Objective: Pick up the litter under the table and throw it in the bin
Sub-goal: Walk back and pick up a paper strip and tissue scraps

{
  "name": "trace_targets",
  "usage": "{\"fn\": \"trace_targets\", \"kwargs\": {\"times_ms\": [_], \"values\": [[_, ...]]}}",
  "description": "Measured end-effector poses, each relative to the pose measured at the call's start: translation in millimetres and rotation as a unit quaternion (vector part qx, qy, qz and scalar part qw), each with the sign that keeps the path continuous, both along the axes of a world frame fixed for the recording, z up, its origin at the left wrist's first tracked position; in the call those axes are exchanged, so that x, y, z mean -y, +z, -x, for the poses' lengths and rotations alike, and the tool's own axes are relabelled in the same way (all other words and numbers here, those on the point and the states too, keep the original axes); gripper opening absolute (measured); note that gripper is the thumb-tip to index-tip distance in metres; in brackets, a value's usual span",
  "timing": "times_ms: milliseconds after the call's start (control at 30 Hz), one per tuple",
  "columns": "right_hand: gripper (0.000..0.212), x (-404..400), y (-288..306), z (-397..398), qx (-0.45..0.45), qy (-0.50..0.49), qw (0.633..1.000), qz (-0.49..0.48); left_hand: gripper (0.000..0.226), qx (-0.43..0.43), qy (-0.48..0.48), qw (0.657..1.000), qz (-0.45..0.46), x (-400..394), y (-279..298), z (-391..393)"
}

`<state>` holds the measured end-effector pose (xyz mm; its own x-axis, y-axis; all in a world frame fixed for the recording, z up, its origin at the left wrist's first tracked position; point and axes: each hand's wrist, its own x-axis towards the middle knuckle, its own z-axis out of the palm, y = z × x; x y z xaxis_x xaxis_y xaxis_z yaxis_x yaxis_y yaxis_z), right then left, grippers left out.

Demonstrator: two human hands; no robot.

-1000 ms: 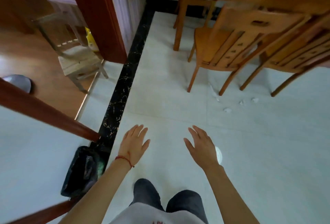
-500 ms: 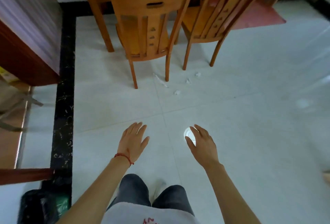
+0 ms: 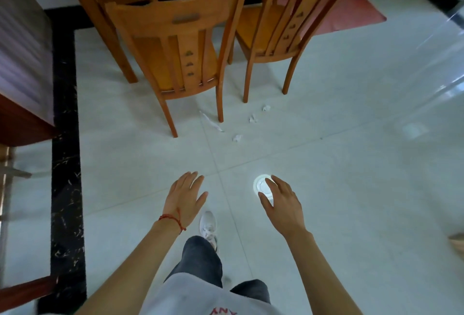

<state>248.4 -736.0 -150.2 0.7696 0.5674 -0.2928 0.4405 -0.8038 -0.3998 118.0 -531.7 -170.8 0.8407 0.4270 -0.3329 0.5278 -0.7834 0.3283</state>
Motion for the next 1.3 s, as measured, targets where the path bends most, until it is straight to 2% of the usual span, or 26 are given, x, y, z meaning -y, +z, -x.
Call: {"fn": "trace_targets", "kwargs": {"times_ms": [367, 667, 833, 1067, 1300], "values": [[0.046, -70.6, -6.0, -103.3, -0.005, -0.018, 1.0, 0.003, 0.051, -0.002, -0.02, 1.0, 0.004, -80.7, -2.2, -114.1], [0.046, -100.6, -24.7, -189.7, -0.032, 0.012, 0.999, -0.007, 0.052, -0.018, -0.006, 1.0, -0.001, -97.5, -14.2, -197.3], [0.045, -113.5, -40.9, -257.2, -0.057, 0.039, 0.998, -0.01, 0.052, -0.045, 0.035, 0.998, -0.001, -96.9, -27.1, -252.1], [0.046, -135.0, -77.3, -338.4, -0.074, 0.069, 0.995, 0.004, 0.05, -0.047, 0.08, 0.995, 0.032, -97.6, -62.2, -323.1], [0.044, -164.1, -145.9, -365.6, -0.087, 0.048, 0.995, -0.009, 0.047, -0.031, 0.082, 0.995, 0.051, -125.8, -125.1, -366.0]]}}
